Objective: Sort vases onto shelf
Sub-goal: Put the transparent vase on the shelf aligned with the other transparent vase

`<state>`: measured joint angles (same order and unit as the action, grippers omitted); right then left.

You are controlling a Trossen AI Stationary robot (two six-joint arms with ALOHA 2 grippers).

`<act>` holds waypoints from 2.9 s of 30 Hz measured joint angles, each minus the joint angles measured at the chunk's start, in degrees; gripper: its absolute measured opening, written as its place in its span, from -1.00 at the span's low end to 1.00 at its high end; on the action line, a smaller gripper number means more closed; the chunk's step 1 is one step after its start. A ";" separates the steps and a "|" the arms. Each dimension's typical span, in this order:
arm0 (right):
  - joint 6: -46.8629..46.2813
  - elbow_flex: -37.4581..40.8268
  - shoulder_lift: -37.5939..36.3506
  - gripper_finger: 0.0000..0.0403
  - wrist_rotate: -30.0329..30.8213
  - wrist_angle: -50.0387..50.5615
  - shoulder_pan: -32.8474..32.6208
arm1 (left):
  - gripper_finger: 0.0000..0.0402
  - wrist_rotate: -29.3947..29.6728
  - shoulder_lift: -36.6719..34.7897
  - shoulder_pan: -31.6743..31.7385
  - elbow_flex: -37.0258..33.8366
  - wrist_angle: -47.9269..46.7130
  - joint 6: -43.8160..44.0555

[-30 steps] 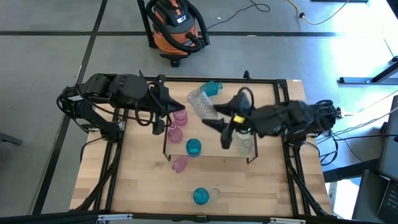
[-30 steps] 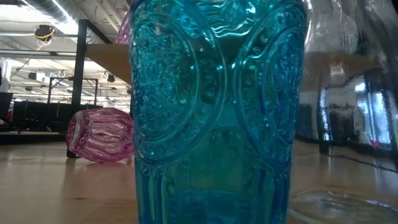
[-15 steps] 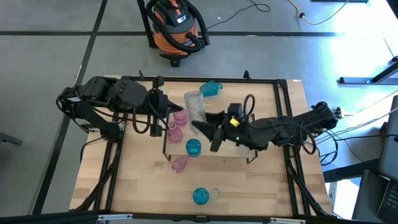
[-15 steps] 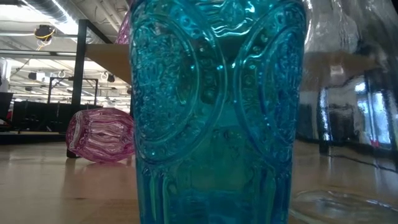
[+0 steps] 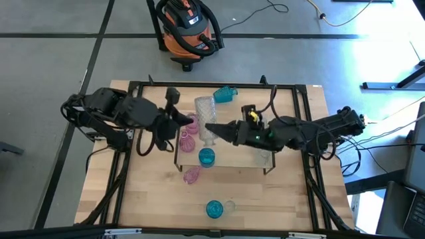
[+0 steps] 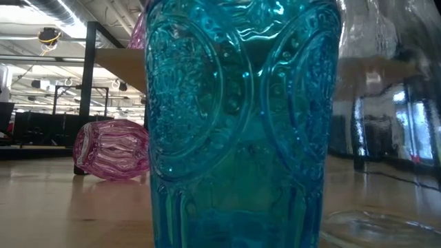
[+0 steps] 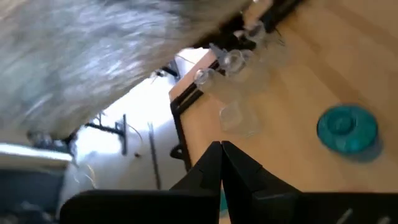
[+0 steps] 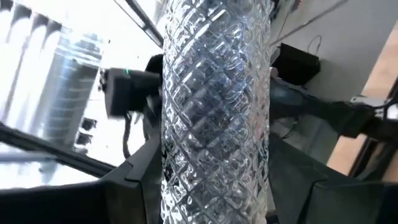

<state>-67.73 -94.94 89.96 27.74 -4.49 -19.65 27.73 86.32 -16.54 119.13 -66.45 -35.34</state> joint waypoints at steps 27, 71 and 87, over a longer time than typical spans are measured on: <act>-24.05 -0.06 -5.45 -0.03 2.10 13.12 0.56 | 0.17 -2.28 1.05 3.14 -0.02 13.49 -38.07; -23.45 -0.04 -4.07 -0.10 -4.47 5.59 0.69 | 0.25 -0.66 5.67 4.89 -0.02 27.32 -47.40; -22.03 -0.04 -4.07 0.45 -3.86 5.17 0.69 | 0.25 2.16 5.67 4.04 -0.02 27.05 -47.68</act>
<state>-89.76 -94.98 85.89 23.88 0.68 -18.96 29.89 91.98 -12.49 119.11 -39.40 -83.02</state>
